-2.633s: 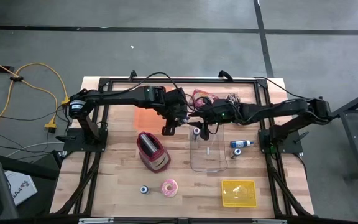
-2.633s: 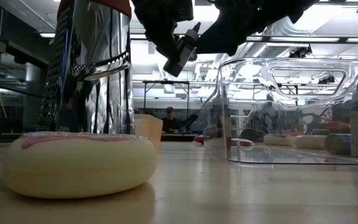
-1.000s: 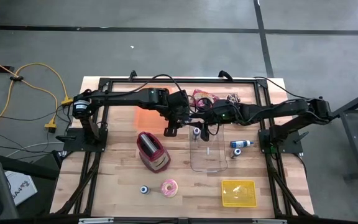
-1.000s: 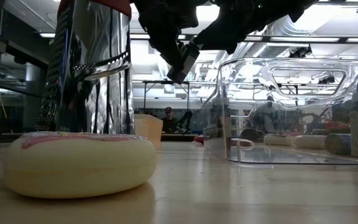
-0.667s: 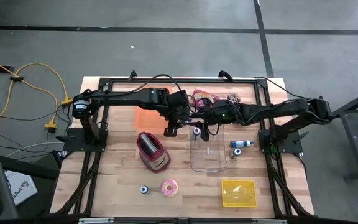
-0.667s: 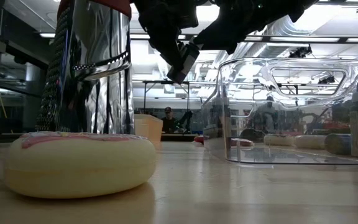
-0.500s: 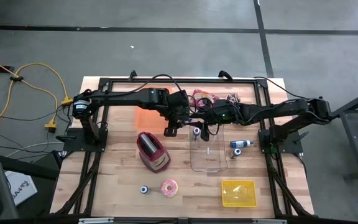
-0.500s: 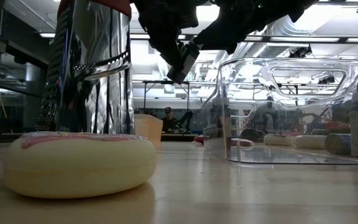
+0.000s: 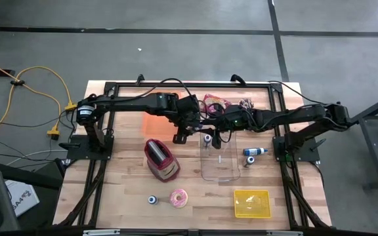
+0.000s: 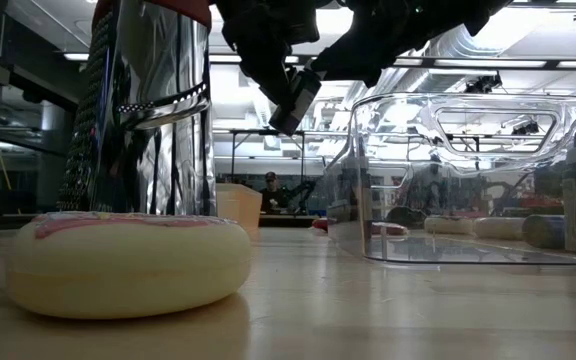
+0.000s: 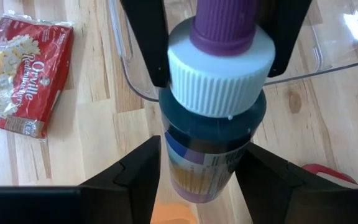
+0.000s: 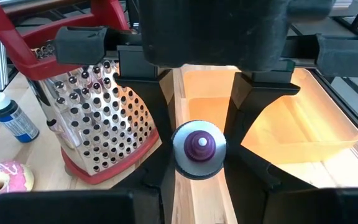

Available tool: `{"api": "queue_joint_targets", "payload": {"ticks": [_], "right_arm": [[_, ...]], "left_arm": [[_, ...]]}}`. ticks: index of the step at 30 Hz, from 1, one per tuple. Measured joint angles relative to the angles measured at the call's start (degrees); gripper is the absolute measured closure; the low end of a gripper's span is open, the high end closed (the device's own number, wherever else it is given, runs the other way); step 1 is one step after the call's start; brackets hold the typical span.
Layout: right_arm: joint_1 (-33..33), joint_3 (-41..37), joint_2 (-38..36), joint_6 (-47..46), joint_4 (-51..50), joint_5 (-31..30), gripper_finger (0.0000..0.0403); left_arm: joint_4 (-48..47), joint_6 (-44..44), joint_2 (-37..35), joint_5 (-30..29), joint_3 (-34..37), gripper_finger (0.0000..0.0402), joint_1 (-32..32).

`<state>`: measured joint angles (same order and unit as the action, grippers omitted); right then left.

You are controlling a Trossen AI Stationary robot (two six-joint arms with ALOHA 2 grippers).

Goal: Pick & Place Food Item
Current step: Put the purple food coloring bottle into the transparent bin

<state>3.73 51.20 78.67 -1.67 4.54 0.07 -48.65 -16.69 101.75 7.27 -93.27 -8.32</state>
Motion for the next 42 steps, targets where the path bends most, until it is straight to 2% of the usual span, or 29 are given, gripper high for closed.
{"api": "queue_joint_targets", "payload": {"ticks": [16,20,30,37,42], "right_arm": [[-1.6,0.0,-1.4,0.0,-2.7,-0.4,0.0298],[-2.0,0.0,-1.7,-0.2,-4.1,-2.6,0.0299],[-4.4,0.0,-2.7,-1.1,-4.5,-3.3,0.0299],[-7.3,0.0,-7.2,-4.5,-12.0,-7.8,0.0299],[-9.7,0.0,-10.9,-9.4,-17.4,-7.8,0.0299]], "left_arm": [[0.0,0.0,0.0,0.1,0.0,0.0211,0.6],[0.1,0.0,-0.3,-0.2,0.0,0.0211,1.6],[1.6,0.5,-2.0,-0.1,0.0,0.0211,3.0],[1.6,1.2,-2.1,-0.1,0.0,0.0211,3.3],[1.6,1.3,-2.0,0.0,0.0,0.0211,3.7]]}}
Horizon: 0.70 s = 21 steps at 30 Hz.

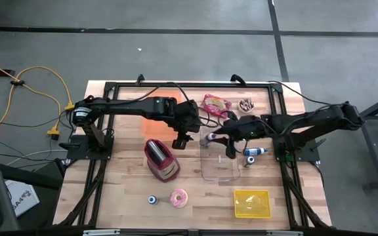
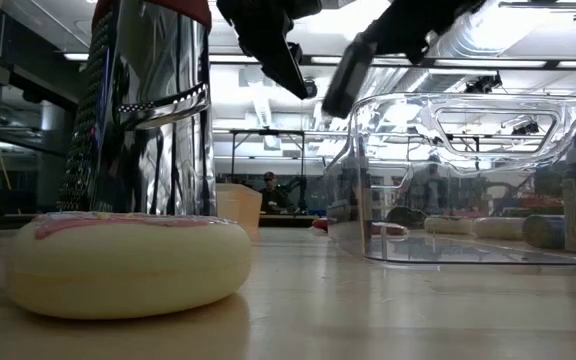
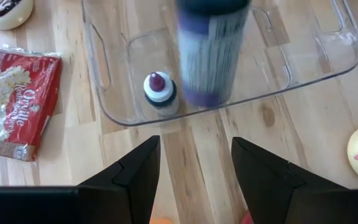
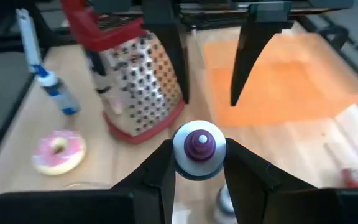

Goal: Pick & Place Food Item
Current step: Put the purple food coloring bottle into the transparent bin

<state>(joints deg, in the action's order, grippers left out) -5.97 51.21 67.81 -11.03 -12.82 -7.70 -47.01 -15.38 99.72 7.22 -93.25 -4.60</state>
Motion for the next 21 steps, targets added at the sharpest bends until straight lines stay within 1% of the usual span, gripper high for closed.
{"api": "queue_joint_targets", "payload": {"ticks": [2,7,9,13,16,21], "right_arm": [[-1.1,0.1,-1.1,-2.5,-2.5,-0.4,0.0299],[-3.1,0.0,-1.3,-8.2,-9.9,-3.8,0.0299],[-3.3,-0.1,-1.3,-10.0,-12.3,-4.0,0.0299],[-3.3,-0.6,-1.3,-13.1,-13.3,-4.6,0.0299],[-3.1,-0.6,-1.2,-14.1,-14.1,-6.8,0.0299],[-1.7,-0.6,1.8,-14.8,-14.9,-7.4,0.0299]], "left_arm": [[-0.1,0.0,0.0,0.0,0.0,0.0211,0.4],[0.0,0.0,0.0,0.0,0.0,0.0211,0.7],[-0.1,0.0,0.0,0.0,0.0,0.0211,0.7],[0.0,0.0,0.0,0.0,0.0,0.0211,0.7],[-0.1,0.0,0.0,0.0,0.0,0.0211,0.7],[-0.1,0.0,0.0,0.0,0.0,0.0211,0.7]]}}
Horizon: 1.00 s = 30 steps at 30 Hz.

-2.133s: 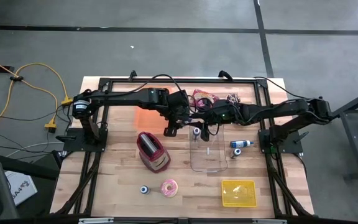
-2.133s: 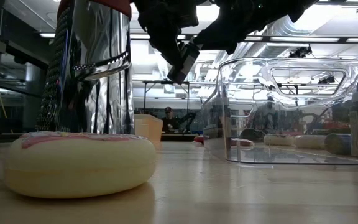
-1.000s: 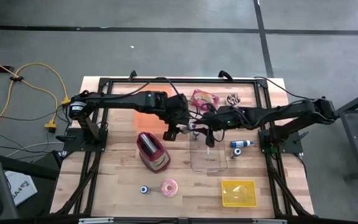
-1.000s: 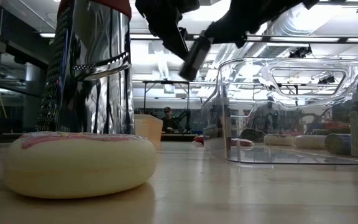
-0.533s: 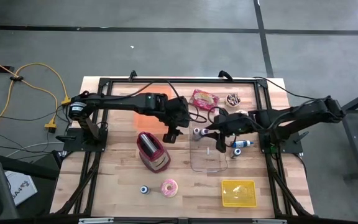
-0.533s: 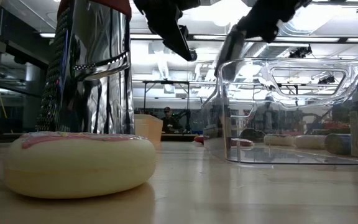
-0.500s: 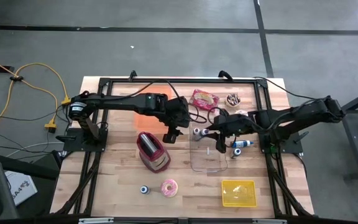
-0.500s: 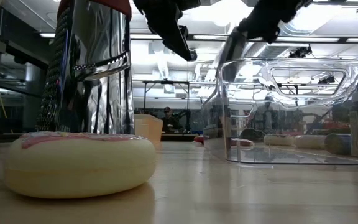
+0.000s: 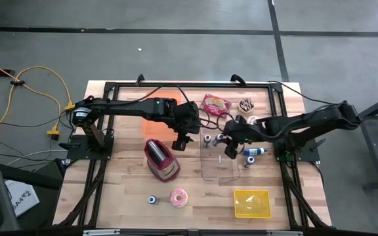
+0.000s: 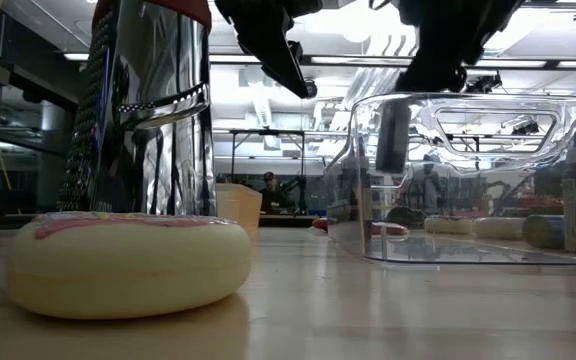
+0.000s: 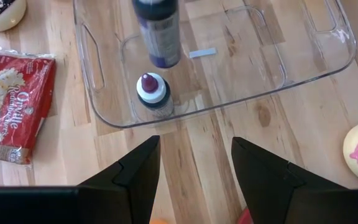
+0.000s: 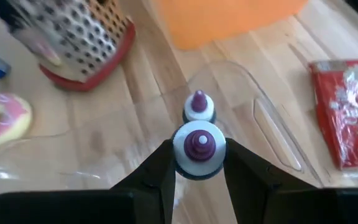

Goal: Pick & Place Food Item
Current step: Put the purple food coloring bottle into the transparent bin

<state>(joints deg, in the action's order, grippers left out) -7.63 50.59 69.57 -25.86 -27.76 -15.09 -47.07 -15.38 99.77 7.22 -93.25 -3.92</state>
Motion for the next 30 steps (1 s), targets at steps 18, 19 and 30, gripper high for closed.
{"api": "queue_joint_targets", "payload": {"ticks": [18,19,30], "right_arm": [[4.3,0.0,12.3,-1.7,3.7,0.1,0.0295],[4.5,0.0,12.3,-1.9,3.7,0.1,0.0293],[4.8,0.0,12.3,-2.0,3.0,0.6,0.0276]], "left_arm": [[0.0,0.0,0.0,0.0,0.0,0.0211,0.0],[0.0,0.0,0.0,0.0,0.0,0.0211,0.0],[0.0,0.0,0.0,0.0,0.0,0.0211,0.0]]}}
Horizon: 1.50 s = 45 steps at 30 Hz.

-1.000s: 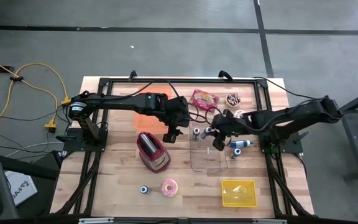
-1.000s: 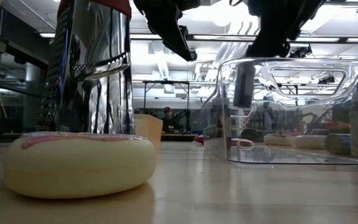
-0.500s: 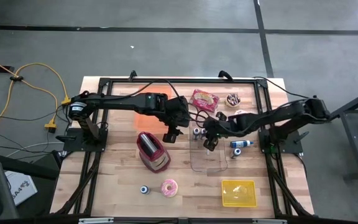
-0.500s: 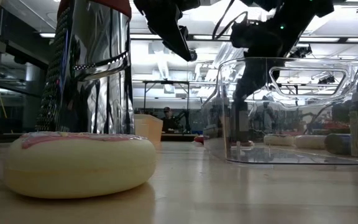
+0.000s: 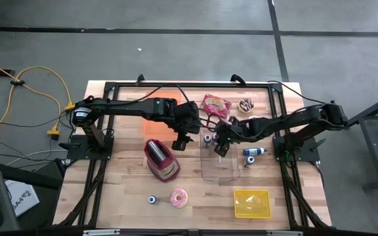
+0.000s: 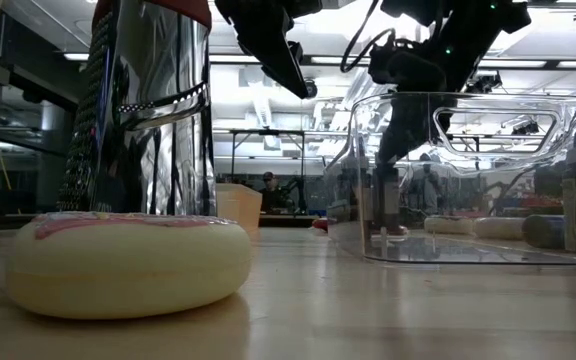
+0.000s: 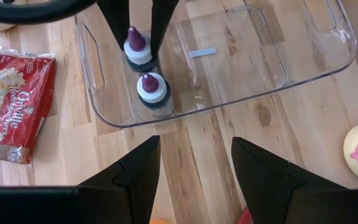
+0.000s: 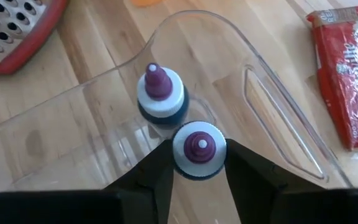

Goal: Pick & Place Food Item
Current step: Put the purple food coloring bottle into the transparent bin, then put the bottom left blue food coloring bottle into the transparent bin

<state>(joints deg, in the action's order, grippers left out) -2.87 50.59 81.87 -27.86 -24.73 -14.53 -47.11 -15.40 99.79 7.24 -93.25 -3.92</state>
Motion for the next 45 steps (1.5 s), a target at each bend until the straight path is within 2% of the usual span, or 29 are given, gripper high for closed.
{"api": "queue_joint_targets", "payload": {"ticks": [14,27,41,45], "right_arm": [[0.0,0.0,0.0,-0.4,0.0,-0.1,0.0242],[0.0,0.4,-0.7,2.2,-0.6,-0.1,0.0240],[0.0,0.6,-11.7,4.2,-2.2,-0.2,0.0240],[-1.3,0.6,-14.5,6.8,-2.0,5.0,0.0240]], "left_arm": [[0.0,0.0,0.0,0.0,0.0,0.0211,0.0],[0.0,0.0,0.0,0.0,0.0,0.0211,0.0],[0.0,0.7,0.0,0.0,0.0,0.0211,0.0],[0.0,0.9,0.0,0.0,0.0,0.0211,0.0]]}}
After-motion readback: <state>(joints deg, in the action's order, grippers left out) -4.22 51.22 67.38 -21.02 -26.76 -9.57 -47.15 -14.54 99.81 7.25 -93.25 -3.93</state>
